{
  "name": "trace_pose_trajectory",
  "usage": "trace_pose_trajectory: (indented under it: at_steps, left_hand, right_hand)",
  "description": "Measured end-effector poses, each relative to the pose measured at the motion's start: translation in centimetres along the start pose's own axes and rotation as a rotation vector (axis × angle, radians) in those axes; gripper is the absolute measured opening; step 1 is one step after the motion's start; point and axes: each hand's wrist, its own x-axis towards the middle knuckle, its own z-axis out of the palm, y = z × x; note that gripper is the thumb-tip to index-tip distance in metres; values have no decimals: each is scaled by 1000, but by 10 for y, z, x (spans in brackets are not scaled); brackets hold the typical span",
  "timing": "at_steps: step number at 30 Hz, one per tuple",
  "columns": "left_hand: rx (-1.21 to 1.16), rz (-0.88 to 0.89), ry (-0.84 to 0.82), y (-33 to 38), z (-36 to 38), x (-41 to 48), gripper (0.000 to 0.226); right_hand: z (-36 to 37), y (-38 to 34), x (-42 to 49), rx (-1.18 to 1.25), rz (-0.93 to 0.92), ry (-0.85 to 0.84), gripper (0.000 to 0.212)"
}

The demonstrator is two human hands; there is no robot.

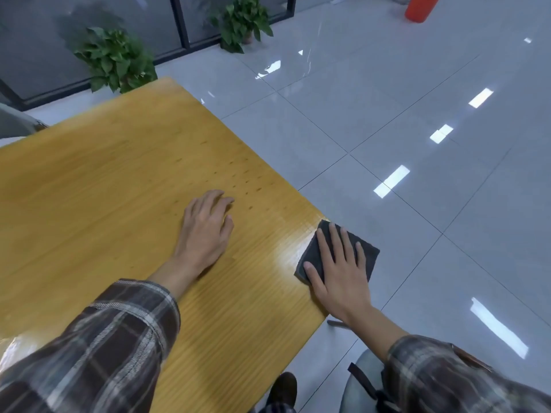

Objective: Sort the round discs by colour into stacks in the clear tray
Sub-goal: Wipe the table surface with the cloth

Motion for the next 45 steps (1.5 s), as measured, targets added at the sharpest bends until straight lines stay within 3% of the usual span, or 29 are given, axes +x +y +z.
trace_pose_trajectory:
  at_steps: [9,21,34,45]
  left_hand:
    - [-39,-125,-22,-67,-32,-3,35]
    - [20,-333,-12,-209,-72,5,48]
    - [53,-478,45,-244,-70,58,53]
    - [36,-643,51,-242,-73,82,43]
  right_hand:
    - [3,-93,34,28,-318,-108,72]
    - [2,-209,200,-37,-669,-166,73]
    - [10,-283,369,-47,-809,-138,73]
    - [10,-321,474,-83,-974,-134,75]
